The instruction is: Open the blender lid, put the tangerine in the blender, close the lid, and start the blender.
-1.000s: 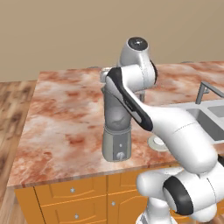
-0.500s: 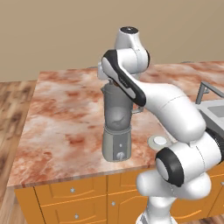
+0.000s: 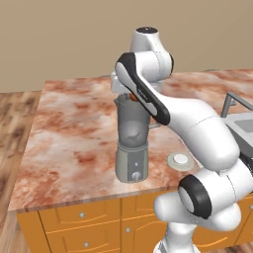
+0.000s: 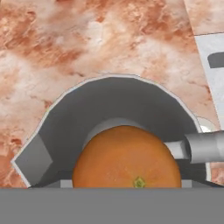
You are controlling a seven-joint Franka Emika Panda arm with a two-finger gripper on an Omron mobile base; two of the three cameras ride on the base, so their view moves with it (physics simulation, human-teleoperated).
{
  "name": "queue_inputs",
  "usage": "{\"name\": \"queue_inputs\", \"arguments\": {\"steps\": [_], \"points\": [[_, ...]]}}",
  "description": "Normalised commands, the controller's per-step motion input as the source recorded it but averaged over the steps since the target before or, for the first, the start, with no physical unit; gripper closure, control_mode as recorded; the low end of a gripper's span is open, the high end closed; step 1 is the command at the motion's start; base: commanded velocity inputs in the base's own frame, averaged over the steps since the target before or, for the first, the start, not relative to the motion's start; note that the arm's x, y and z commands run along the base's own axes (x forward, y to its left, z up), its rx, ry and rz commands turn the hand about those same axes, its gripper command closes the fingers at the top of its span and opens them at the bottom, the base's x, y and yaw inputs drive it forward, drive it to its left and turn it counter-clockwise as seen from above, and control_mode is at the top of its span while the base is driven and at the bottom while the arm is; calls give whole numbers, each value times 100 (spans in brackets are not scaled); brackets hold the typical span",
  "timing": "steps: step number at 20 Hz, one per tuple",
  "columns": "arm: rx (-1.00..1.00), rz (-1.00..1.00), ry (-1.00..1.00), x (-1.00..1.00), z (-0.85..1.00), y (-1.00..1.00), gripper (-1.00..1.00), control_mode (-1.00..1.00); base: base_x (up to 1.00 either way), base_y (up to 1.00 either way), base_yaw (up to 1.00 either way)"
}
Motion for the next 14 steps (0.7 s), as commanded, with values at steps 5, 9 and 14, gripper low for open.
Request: {"name": "queue_inputs", "arguments": {"steps": [5,9,14], "points": [[0,0,8,-15,-48,0,100,-100,0,0,0],[0,0,14,-1,-68,0,100,-100,0,0,0],[3,0,8,-38,-63,-6,100,-100,0,0,0]]}}
